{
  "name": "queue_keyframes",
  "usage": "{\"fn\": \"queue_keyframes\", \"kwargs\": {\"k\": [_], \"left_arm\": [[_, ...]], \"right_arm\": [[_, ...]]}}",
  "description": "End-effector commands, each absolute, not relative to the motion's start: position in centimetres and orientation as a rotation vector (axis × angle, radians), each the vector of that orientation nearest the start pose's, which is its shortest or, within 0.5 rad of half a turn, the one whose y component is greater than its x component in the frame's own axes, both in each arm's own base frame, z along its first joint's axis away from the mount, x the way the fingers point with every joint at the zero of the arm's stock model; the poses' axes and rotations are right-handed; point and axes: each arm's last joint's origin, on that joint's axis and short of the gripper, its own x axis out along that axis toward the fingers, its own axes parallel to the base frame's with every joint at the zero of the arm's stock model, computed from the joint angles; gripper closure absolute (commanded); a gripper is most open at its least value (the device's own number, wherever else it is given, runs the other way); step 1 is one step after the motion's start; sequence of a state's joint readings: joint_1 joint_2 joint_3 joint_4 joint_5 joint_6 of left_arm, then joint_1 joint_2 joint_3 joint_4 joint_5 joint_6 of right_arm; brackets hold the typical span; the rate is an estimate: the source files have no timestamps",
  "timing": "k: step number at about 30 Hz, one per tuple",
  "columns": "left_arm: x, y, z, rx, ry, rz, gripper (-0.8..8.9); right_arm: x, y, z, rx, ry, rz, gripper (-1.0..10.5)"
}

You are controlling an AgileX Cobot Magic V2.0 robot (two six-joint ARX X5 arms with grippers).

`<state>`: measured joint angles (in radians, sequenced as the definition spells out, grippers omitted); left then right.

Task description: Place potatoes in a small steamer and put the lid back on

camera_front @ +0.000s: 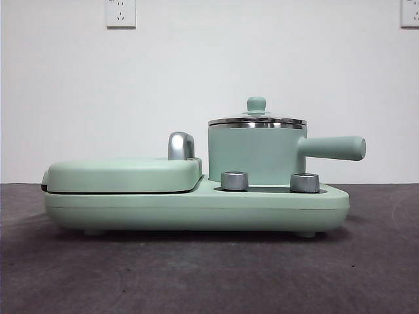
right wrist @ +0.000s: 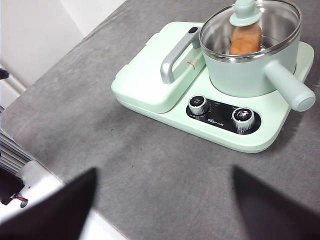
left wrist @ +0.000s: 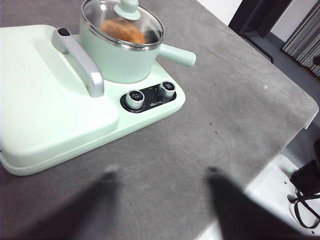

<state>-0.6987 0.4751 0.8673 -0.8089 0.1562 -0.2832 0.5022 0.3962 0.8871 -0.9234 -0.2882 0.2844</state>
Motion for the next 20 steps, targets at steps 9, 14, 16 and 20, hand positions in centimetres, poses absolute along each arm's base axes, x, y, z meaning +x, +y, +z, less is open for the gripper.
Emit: {"fn": "queue_keyframes", "kwargs": {"k": [9,14,16,20], "left_arm": [[5.64,-5.38,33.95,-0.14,0.497,-0.784,8.08],[5.64,-5.38,33.95,-0.14,0.497,-0.784,8.08],[5.64,-5.38,33.95,-0.14,0.497,-0.784,8.08],[5.66,-5.22,33.86,-0.148,0.482,-0.769,8.08]], "right_arm": [[4.15,3.25,33.62,0.19,0.527,0.724,9.3],[4.15,3.25,33.62,0.19,0.527,0.724,9.3],[4.15,3.25,33.62,0.19,0.527,0.724,9.3],[4.15,3.25,33.62,0.19,0.527,0.724,9.3]]}}
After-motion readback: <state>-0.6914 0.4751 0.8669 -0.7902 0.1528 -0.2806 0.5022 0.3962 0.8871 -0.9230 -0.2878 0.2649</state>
